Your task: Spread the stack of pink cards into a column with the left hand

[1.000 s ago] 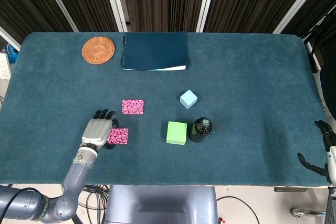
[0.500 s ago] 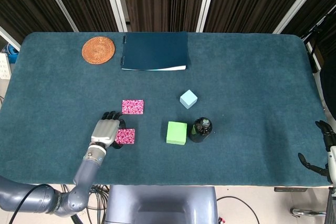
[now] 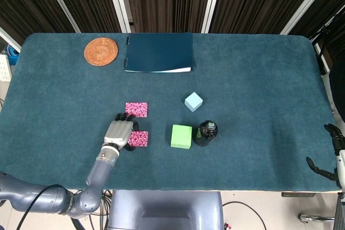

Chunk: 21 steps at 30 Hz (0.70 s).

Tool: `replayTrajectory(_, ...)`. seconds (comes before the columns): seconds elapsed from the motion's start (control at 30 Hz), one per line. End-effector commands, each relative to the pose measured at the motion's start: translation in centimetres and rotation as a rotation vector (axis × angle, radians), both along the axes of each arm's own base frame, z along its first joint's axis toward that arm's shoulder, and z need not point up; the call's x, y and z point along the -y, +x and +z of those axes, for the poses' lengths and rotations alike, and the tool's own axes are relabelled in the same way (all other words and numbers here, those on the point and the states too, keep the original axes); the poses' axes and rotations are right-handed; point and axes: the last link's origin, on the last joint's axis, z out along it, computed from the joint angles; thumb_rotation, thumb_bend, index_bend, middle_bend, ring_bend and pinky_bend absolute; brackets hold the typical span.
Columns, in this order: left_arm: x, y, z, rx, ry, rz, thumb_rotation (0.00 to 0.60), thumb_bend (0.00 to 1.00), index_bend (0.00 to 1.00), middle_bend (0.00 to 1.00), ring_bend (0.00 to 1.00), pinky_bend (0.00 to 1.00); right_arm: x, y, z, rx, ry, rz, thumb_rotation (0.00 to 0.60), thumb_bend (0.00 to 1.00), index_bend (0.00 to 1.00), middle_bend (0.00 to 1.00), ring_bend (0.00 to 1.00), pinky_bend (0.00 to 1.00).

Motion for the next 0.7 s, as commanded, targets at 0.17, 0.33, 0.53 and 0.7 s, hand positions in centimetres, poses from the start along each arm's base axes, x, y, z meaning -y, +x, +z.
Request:
replayTrajectory(0.17, 0.2, 0.2, -0.1, -0.01, -0.027, -0.008, 0.6, 0.25, 0.5, 0.17, 0.03, 0.0, 0.0, 0.0, 0.1, 0.002, -0.002, 0.0, 0.6, 0.27, 0.1, 0.07, 0.14, 0.19)
replayTrajectory(0.33, 0.3, 0.3, 0.2, -0.019, -0.029, -0.021, 0.6, 0.22, 0.46, 0.16, 0.03, 0.0, 0.0, 0.0, 0.1, 0.002, -0.002, 0.0, 0.6, 0.27, 0.1, 0.07, 0.14, 0.19)
replayTrajectory(0.53, 0.5, 0.3, 0.8, -0.024, -0.018, -0.034, 0.6, 0.2, 0.42, 0.16, 0.03, 0.0, 0.0, -0.1, 0.1, 0.002, -0.001, -0.001, 0.6, 0.27, 0.1, 0.07, 0.14, 0.19)
replayTrajectory(0.7, 0.6, 0.3, 1.1, -0.026, -0.02, -0.038, 0.6, 0.2, 0.41, 0.16, 0.02, 0.0, 0.0, 0.0, 0.0, 0.002, 0.0, -0.002, 0.6, 0.27, 0.1, 0.07, 0.14, 0.19)
